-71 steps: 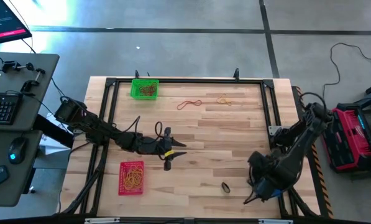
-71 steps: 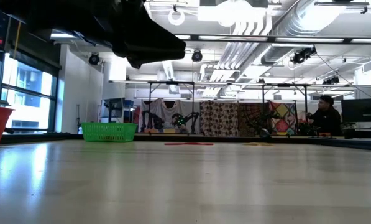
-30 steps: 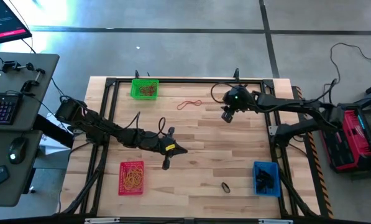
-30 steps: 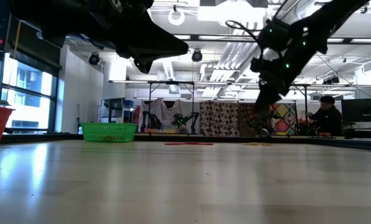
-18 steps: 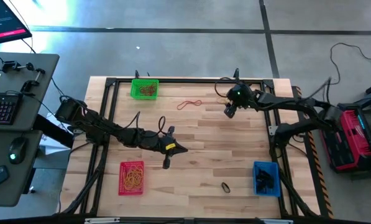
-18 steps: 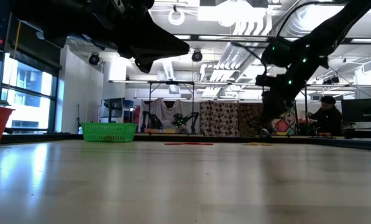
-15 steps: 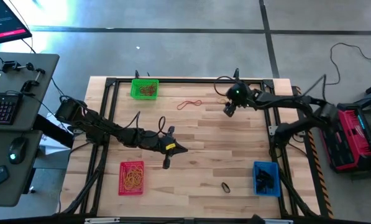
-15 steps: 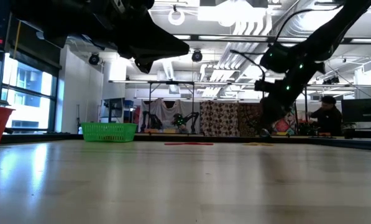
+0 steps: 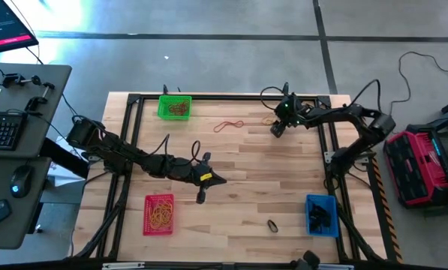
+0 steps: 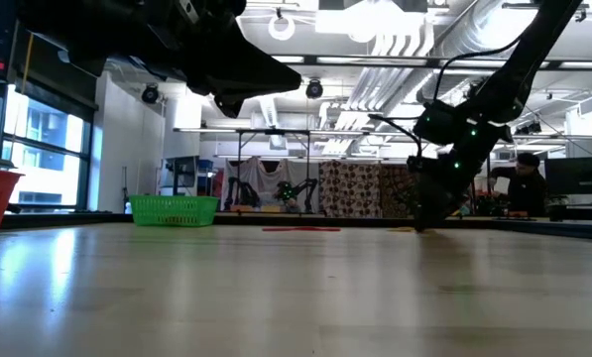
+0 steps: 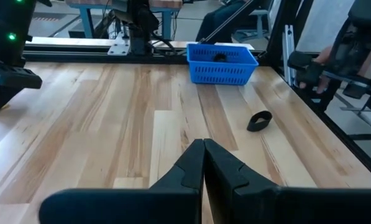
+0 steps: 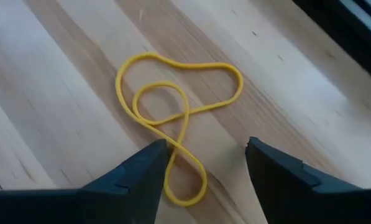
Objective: Sort rubber bands into baskets
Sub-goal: Put the yellow rubber band into the red bin
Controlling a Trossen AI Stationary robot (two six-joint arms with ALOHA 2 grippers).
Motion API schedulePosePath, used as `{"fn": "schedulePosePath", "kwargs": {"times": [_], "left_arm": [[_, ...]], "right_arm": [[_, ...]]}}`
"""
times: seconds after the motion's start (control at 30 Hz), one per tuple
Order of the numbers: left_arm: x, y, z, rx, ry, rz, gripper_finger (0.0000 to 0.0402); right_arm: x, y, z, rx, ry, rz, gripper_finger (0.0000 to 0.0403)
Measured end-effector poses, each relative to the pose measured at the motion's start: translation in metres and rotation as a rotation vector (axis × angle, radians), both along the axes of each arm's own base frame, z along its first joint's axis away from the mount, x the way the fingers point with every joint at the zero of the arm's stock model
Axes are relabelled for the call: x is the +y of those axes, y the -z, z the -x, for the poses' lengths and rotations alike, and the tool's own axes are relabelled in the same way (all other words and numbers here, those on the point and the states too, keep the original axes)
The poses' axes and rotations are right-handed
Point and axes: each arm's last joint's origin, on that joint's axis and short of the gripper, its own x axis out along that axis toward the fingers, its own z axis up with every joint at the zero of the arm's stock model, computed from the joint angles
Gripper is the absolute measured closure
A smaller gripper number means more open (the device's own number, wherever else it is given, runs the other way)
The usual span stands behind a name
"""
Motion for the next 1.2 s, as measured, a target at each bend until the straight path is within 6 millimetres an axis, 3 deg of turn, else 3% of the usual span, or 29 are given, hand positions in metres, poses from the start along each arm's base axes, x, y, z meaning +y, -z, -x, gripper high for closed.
{"fn": "schedulePosePath", "kwargs": {"times": [0.17, 0.43, 0.63, 0.77, 1.0, 1.2], "left_arm": [[0.000, 0.001, 0.000, 0.006, 0.000, -0.001, 0.0401], [0.001, 0.001, 0.000, 0.015, -0.007, 0.002, 0.0401], [0.001, 0.002, 0.000, 0.020, -0.038, -0.007, 0.0401], [0.004, 0.003, 0.001, 0.023, -0.109, -0.028, 0.0397], [0.005, 0.003, 0.001, 0.026, -0.136, -0.077, 0.0350], [0.006, 0.004, 0.000, 0.021, -0.189, -0.103, 0.0290]], "right_arm": [[0.000, 0.003, -0.001, -0.024, -0.003, -0.033, 0.0227], [0.005, 0.004, -0.003, -0.057, -0.034, -0.106, 0.0391], [0.023, -0.010, -0.009, -0.090, -0.061, -0.129, 0.0391], [0.043, -0.035, -0.020, -0.171, -0.121, -0.076, 0.0399], [0.099, -0.071, -0.041, -0.316, -0.216, 0.003, 0.0401], [0.156, -0.083, -0.060, -0.434, -0.316, 0.031, 0.0402]]}}
